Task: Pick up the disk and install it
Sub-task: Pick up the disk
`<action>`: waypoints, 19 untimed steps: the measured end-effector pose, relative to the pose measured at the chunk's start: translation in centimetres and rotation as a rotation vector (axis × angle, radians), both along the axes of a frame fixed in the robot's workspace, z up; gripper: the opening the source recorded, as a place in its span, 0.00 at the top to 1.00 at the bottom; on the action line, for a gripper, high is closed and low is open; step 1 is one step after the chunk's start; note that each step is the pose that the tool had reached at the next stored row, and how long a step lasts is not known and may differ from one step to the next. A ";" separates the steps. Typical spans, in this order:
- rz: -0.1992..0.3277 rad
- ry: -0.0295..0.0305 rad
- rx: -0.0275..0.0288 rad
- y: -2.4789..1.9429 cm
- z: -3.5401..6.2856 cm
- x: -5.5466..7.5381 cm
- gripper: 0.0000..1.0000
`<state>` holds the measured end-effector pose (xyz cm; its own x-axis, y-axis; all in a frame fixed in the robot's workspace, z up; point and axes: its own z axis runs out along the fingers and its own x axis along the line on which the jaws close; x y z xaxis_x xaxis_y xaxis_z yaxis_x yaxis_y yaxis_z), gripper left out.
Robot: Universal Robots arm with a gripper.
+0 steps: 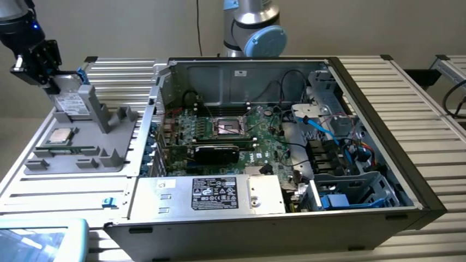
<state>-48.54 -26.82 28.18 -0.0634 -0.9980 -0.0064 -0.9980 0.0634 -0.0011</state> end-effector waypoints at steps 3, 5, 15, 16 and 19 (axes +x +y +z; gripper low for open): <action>0.000 -0.0064 -0.0001 0.01 0.89 0.0 0.63; 0.000 -0.0110 -0.0001 0.02 1.42 0.0 0.63; 0.000 -0.0144 -0.0018 0.03 5.59 0.0 0.63; 0.000 -0.0145 -0.0020 0.03 6.04 0.0 0.63; 0.000 -0.0144 -0.0024 0.03 7.41 0.0 0.63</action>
<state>-48.55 -26.79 35.59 -0.0634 -0.9980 -0.0050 -0.9979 0.0635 -0.0155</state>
